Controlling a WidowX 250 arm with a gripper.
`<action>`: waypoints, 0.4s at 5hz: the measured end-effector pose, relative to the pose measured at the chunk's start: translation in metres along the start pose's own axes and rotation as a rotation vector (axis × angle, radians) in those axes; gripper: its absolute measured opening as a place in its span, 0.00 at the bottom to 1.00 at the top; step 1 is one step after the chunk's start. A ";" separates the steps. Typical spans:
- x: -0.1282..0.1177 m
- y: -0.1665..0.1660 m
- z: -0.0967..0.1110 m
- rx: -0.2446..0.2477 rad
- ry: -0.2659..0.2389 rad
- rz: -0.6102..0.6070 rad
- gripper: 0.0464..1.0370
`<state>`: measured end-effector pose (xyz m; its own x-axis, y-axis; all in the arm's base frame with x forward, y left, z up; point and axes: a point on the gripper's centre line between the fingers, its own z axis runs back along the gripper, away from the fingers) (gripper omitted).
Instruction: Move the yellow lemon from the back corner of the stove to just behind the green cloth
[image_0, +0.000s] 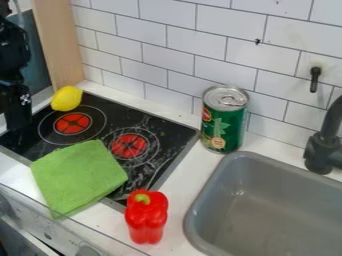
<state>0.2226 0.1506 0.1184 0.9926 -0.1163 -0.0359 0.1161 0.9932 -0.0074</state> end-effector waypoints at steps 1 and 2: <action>0.000 -0.001 -0.006 -0.016 0.019 0.000 0.97; 0.030 0.025 0.017 0.052 -0.060 0.009 0.97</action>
<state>0.2563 0.1720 0.1337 0.9938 -0.1088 0.0246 0.1077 0.9932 0.0449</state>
